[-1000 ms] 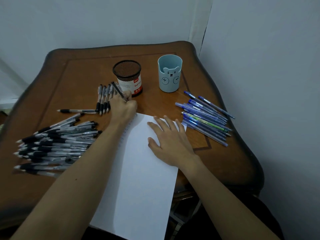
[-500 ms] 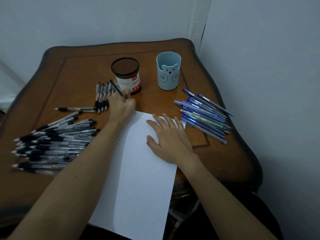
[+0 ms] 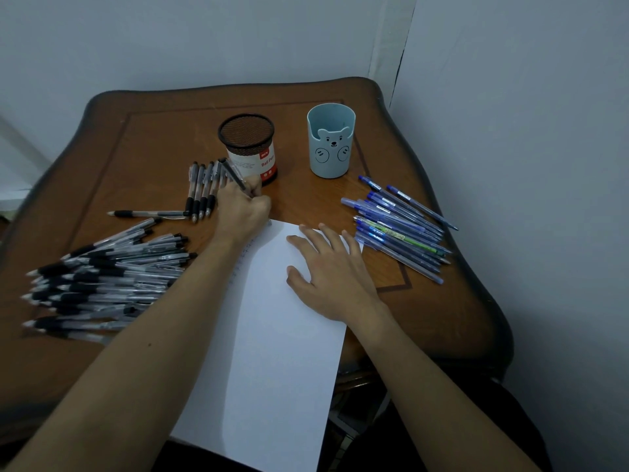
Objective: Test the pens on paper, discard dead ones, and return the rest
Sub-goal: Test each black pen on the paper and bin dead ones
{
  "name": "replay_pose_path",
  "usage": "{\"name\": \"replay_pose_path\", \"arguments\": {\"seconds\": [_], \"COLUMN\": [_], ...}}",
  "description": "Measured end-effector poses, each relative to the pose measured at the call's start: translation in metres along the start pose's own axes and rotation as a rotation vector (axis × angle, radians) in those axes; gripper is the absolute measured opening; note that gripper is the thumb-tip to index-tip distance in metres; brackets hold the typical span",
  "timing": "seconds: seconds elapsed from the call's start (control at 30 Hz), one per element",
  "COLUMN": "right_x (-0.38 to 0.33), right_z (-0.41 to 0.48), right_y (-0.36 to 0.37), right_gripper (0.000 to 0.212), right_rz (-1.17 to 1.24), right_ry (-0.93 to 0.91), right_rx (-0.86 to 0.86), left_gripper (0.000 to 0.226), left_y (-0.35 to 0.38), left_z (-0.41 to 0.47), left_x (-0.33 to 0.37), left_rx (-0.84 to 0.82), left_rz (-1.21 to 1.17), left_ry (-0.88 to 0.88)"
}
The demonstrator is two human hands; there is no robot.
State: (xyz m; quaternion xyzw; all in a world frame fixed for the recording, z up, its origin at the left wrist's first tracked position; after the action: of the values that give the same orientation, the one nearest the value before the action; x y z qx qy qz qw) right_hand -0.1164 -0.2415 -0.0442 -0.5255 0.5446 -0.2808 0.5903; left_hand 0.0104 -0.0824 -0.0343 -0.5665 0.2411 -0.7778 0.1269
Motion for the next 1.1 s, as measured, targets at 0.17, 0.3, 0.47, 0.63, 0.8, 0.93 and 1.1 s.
{"name": "replay_pose_path", "arguments": {"seconds": [0.17,0.3,0.47,0.63,0.8,0.93,1.1], "right_x": [0.0,0.0,-0.001,0.0,0.0,-0.001,-0.001], "right_z": [0.0,0.0,0.0,0.001,0.0,0.0,0.001], "right_y": [0.0,0.0,0.0,0.0,0.0,0.0,0.0], "right_gripper": [0.056,0.056,0.056,0.056,0.056,0.056,0.058], "right_rz": [-0.001,-0.004,-0.006,-0.02,-0.007,-0.011,-0.019], "right_ry": [-0.001,0.001,0.001,0.004,0.001,0.007,0.019], "right_rx": [-0.001,-0.006,0.011,0.012,0.018,0.021,0.003], "left_gripper": [0.032,0.033,0.031,0.04,0.03,0.024,0.021], "left_y": [-0.001,0.001,0.0,0.001,-0.002,-0.007,-0.011], "left_z": [0.001,0.0,0.0,-0.002,-0.001,-0.004,-0.016], "left_x": [0.0,0.002,0.002,0.006,0.001,0.003,0.021], "left_rx": [0.003,-0.003,-0.02,-0.021,-0.012,0.121,0.49], "left_rz": [-0.003,0.007,0.021,-0.003,0.0,-0.18,-0.2], "left_ry": [-0.002,0.001,0.007,0.0,-0.02,-0.092,-0.051]}}
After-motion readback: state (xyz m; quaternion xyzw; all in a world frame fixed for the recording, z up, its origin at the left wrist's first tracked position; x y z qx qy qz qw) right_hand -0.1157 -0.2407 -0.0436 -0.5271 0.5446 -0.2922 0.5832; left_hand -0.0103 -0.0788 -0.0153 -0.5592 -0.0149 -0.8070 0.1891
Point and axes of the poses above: each hand's wrist, its own z-axis towards the middle knuckle, its own y-axis out of the palm, x = y × z, the point moved 2 cm from there along z, towards the middle knuckle, and after that the axes turned 14 degrees about -x, right-handed, at the moved point
